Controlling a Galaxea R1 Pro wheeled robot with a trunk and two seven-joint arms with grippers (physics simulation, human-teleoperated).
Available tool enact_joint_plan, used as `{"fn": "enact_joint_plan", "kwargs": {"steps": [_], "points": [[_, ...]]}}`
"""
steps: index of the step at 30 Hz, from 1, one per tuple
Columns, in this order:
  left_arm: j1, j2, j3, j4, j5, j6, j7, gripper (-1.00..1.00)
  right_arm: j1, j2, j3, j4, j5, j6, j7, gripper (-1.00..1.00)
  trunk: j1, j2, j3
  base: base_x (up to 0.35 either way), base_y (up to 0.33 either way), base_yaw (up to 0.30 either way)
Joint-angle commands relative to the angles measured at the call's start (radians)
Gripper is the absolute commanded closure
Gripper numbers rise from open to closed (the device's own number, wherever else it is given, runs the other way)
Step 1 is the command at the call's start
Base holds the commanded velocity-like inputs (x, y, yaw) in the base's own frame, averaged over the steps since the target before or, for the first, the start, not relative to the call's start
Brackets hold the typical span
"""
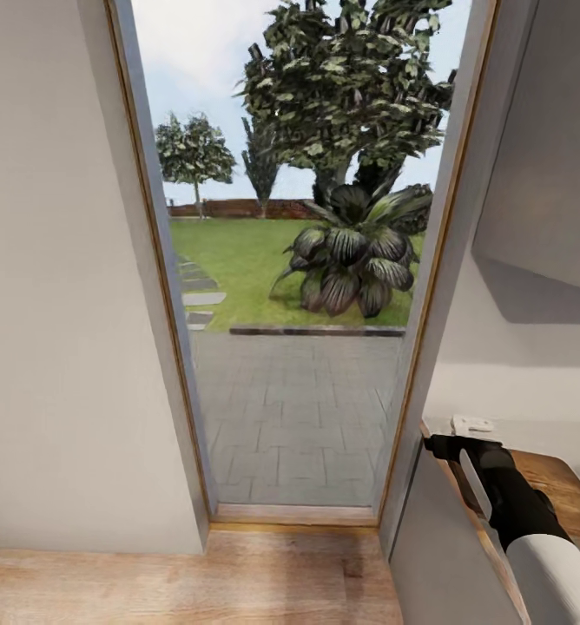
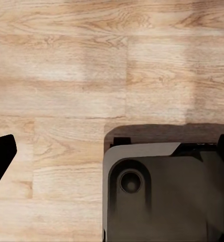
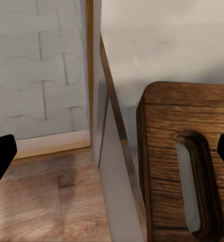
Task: In the kitchen, take the Vidalia onion out of the sink, dice it on the chopping board with the paring knife, put the diced onion into the bowl on the countertop, then place both the paring knife and the chopping board into the sink.
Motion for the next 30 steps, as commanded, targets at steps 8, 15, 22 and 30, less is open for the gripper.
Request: {"fn": "enact_joint_plan", "kwargs": {"steps": [8, 15, 22, 30], "points": [[0.000, 0.000, 0.001, 0.000, 0.000, -0.001, 0.000, -1.00, 0.000, 0.000, 0.000, 0.000, -0.001, 0.005, -0.001, -1.00, 0.000, -0.001, -0.008, 0.000, 0.000, 0.000], [0.000, 0.000, 0.001, 0.001, 0.000, -0.001, 0.000, -1.00, 0.000, 0.000, 0.000, 0.000, -0.001, 0.005, -0.001, -1.00, 0.000, -0.001, -0.013, 0.000, 0.000, 0.000], [0.000, 0.000, 0.001, 0.001, 0.000, -0.001, 0.000, -1.00, 0.000, 0.000, 0.000, 0.000, -0.001, 0.005, -0.001, -1.00, 0.000, -0.001, -0.019, 0.000, 0.000, 0.000], [0.000, 0.000, 0.001, 0.001, 0.000, -0.001, 0.000, -1.00, 0.000, 0.000, -0.001, 0.000, -0.001, 0.005, -0.001, -1.00, 0.000, -0.001, -0.026, 0.000, -0.032, 0.000]]}}
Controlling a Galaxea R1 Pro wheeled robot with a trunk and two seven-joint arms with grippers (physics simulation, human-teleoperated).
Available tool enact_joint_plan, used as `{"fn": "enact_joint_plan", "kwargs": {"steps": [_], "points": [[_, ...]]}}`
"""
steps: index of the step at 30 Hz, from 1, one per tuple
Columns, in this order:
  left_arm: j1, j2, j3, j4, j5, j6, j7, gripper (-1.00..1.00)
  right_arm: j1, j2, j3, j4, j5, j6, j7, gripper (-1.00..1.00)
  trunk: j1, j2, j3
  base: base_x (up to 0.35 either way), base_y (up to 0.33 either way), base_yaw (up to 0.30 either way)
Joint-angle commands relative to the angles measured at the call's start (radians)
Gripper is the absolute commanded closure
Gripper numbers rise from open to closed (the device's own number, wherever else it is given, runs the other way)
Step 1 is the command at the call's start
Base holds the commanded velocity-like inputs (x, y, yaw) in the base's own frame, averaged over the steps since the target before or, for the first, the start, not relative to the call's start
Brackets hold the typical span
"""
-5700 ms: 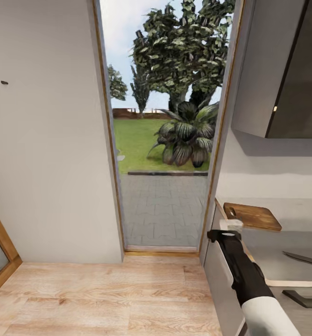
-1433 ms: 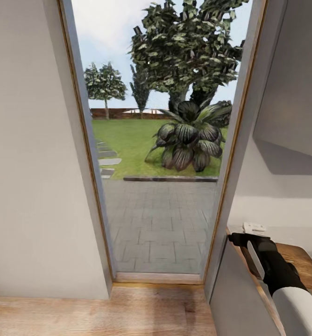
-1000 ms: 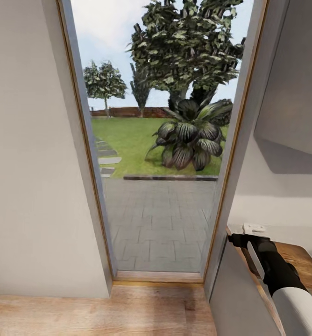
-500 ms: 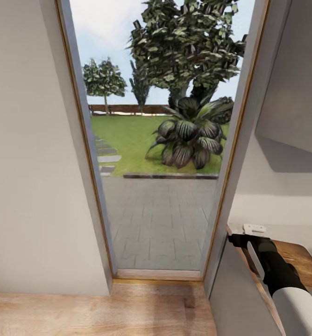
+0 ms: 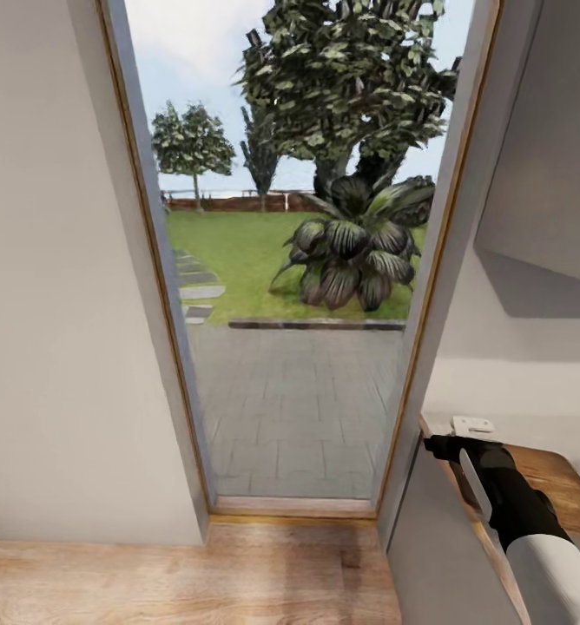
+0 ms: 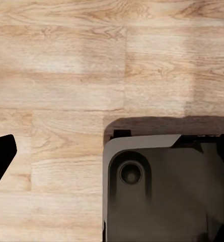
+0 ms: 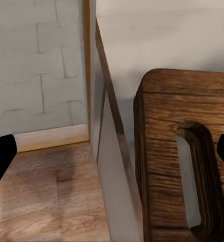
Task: In the kitchen, take the Vidalia onion out of the sink, dice it on the chopping board with the paring knife, put the diced onion into the bowl on the countertop, then place both the paring knife and the chopping board into the sink.
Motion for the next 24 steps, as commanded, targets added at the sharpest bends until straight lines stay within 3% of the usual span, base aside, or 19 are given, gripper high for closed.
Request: {"fn": "enact_joint_plan", "kwargs": {"steps": [1, 6, 24], "points": [[0.000, 0.000, 0.001, -0.002, 0.000, -0.001, 0.000, -1.00, -0.001, 0.000, 0.000, -0.001, -0.001, 0.005, -0.002, -1.00, 0.001, -0.002, -0.003, 0.000, -0.162, 0.000], [0.000, 0.000, 0.001, -0.002, 0.000, -0.001, 0.000, -1.00, -0.001, 0.000, 0.001, 0.010, -0.002, 0.005, -0.002, -1.00, 0.001, -0.002, -0.008, 0.000, -0.134, 0.000], [0.000, 0.000, 0.001, -0.001, 0.000, -0.001, 0.000, -1.00, -0.001, 0.005, 0.002, 0.026, -0.005, 0.001, -0.002, -1.00, 0.001, -0.002, -0.026, 0.000, -0.006, 0.000]]}}
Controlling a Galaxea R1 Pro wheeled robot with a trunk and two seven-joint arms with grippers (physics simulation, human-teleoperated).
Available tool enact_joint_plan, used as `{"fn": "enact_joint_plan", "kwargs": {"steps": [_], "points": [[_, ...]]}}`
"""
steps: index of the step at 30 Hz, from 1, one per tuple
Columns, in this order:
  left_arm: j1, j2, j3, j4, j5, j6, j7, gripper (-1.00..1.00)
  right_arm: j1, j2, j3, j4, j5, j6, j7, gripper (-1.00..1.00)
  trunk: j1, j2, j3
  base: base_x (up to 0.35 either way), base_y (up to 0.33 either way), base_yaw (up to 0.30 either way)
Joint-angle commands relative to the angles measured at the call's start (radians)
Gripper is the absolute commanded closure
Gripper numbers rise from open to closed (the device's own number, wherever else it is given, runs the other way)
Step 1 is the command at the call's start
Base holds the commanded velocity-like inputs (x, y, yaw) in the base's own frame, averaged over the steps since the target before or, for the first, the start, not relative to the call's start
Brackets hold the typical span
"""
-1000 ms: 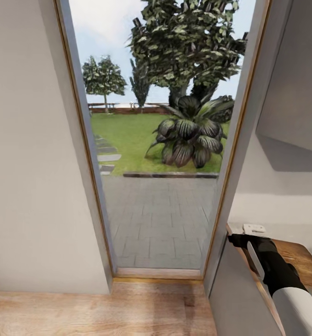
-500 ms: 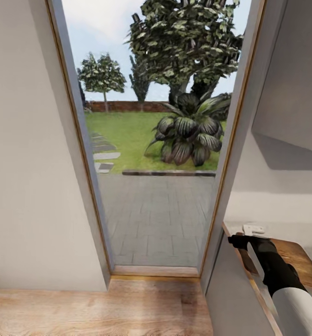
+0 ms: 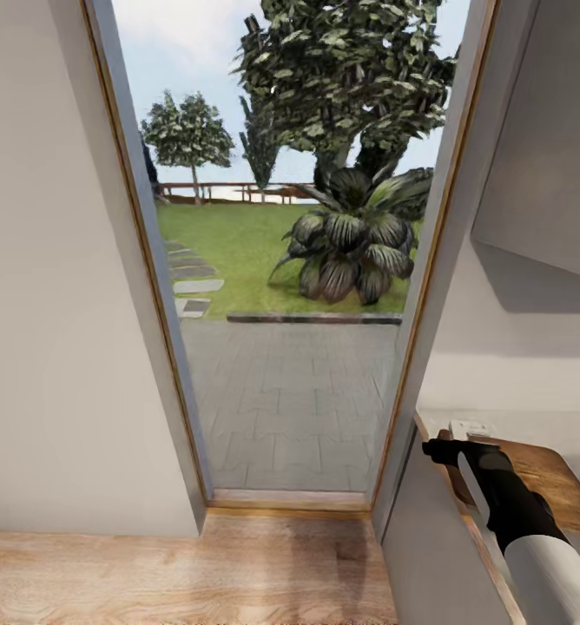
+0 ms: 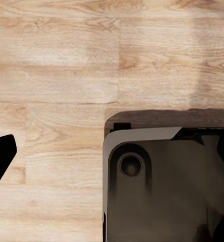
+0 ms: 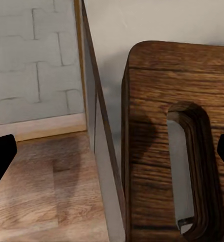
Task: In the kitchen, take the Vidalia onion out of the sink, dice it on the chopping board with the paring knife, put the diced onion into the bowl on the countertop, then place both the paring knife and the chopping board into the sink.
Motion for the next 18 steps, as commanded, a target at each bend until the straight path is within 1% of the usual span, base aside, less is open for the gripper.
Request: {"fn": "enact_joint_plan", "kwargs": {"steps": [1, 9, 18], "points": [[0.000, 0.000, 0.001, -0.002, 0.000, -0.001, 0.000, -1.00, -0.001, 0.000, 0.000, -0.001, -0.001, 0.005, -0.002, -1.00, 0.001, -0.002, -0.003, 0.000, 0.030, 0.000], [0.000, 0.000, 0.001, -0.001, 0.000, -0.001, 0.000, -1.00, -0.001, 0.001, 0.000, 0.001, -0.001, 0.005, -0.002, -1.00, 0.001, -0.002, -0.011, 0.000, 0.054, 0.000], [0.000, 0.000, 0.001, -0.001, 0.000, -0.001, 0.000, -1.00, -0.001, 0.001, 0.000, 0.002, -0.001, 0.004, -0.002, -1.00, 0.001, -0.002, -0.020, 0.000, 0.010, 0.000]]}}
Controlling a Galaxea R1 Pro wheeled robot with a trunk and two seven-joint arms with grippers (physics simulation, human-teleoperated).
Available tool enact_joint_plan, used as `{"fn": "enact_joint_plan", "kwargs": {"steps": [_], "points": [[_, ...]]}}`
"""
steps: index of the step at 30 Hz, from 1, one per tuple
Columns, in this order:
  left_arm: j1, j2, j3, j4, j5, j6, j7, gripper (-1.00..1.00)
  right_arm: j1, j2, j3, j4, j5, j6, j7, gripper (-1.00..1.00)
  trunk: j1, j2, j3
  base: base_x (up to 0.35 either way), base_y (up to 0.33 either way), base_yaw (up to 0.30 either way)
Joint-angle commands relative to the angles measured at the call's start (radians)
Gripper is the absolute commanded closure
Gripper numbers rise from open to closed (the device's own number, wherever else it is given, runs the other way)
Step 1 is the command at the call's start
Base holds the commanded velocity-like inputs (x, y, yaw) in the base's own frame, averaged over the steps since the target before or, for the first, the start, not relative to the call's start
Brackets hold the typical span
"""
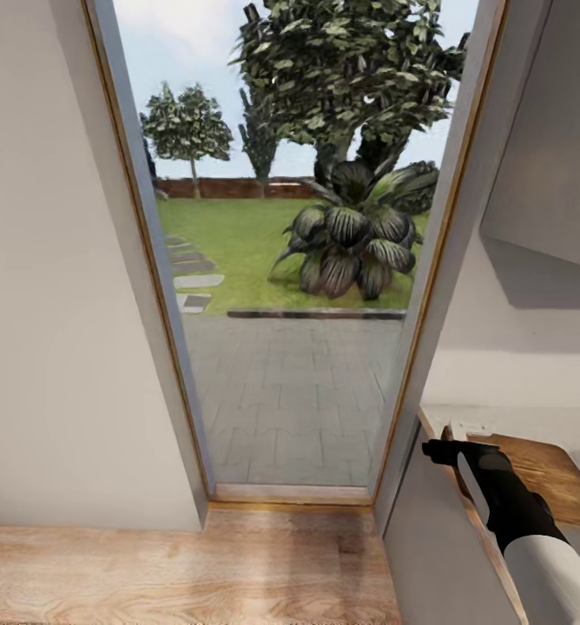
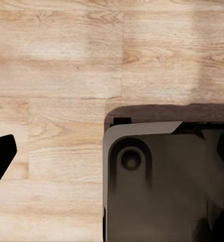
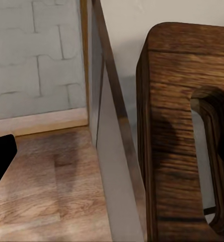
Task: In the kitchen, take the Vidalia onion out of the sink, dice it on the chopping board with the paring knife, put the diced onion into the bowl on the countertop, then place both the paring knife and the chopping board into the sink.
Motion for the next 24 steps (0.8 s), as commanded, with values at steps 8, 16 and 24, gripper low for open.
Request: {"fn": "enact_joint_plan", "kwargs": {"steps": [8, 16, 24], "points": [[0.000, 0.000, 0.001, -0.001, 0.000, -0.001, 0.000, -1.00, -0.001, -0.001, 0.000, -0.001, -0.001, 0.005, -0.002, -1.00, 0.001, -0.002, -0.010, 0.000, 0.000, 0.000], [0.000, 0.000, 0.001, -0.001, 0.000, -0.001, 0.000, -1.00, -0.001, -0.001, 0.000, -0.001, -0.001, 0.005, -0.002, -1.00, 0.001, -0.002, -0.019, 0.000, 0.000, 0.000], [0.000, 0.000, 0.001, -0.001, 0.000, -0.001, 0.000, -1.00, -0.001, -0.001, 0.000, -0.001, -0.001, 0.005, -0.002, -1.00, 0.001, -0.002, -0.027, 0.000, 0.000, 0.000]]}}
